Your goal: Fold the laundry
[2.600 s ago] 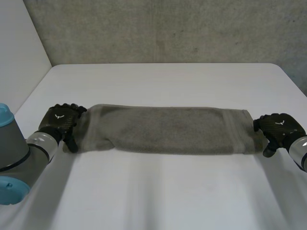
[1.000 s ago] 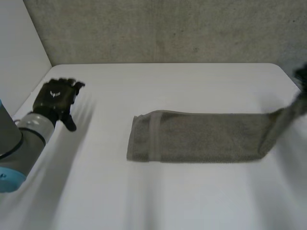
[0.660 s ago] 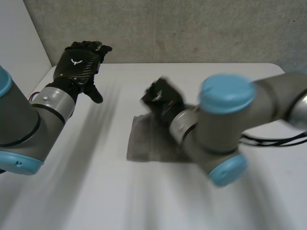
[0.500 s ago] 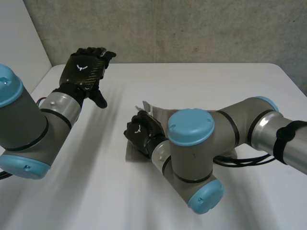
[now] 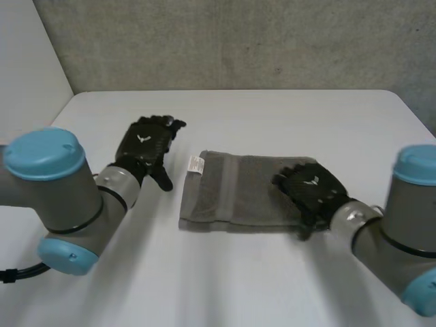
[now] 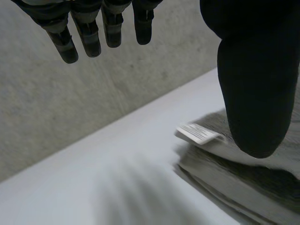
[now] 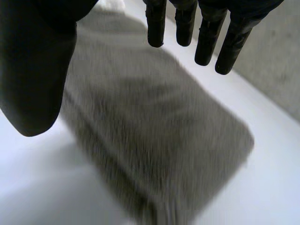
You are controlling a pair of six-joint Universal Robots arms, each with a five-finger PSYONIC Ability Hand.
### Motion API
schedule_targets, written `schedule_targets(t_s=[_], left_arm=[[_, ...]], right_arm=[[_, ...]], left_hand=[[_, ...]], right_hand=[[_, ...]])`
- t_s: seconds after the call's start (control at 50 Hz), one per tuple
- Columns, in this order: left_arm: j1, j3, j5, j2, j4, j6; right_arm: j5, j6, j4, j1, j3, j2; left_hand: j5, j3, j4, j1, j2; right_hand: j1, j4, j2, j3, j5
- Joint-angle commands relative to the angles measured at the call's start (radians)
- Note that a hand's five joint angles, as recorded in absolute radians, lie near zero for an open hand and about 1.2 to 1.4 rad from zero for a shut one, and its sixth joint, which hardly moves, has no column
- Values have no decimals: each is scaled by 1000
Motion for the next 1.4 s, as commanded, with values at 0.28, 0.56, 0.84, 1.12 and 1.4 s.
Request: schedule_targets(t_s=[0.28, 0.56, 0.84, 1.12, 1.4], left_arm=[[-33, -32, 1, -46, 24, -7], [-31, -62, 1, -36, 65, -4], [-28, -62, -3, 23, 65, -7], [-4, -81, -24, 66, 65, -16], [-5, -56, -52, 86, 65, -60]], right_arm=[[-34, -50, -109, -158, 83, 60], [-14, -148, -127, -164, 89, 46], [158, -582, -126, 157, -149, 50], [124, -662, -112, 479, -308, 290], [135, -235, -133, 339, -191, 69]], left_hand=[[-28, 8, 9, 3, 9], [-28, 8, 9, 3, 9], [-31, 6, 6, 0, 6], [-31, 6, 6, 0, 6], [-28, 8, 9, 3, 9]], right_hand=[[753, 730, 742, 749, 753], [1160, 1137, 1149, 1156, 1160], [1160, 1137, 1149, 1156, 1160], [1160, 1137, 1149, 1156, 1160], [-62, -85, -73, -65, -61]])
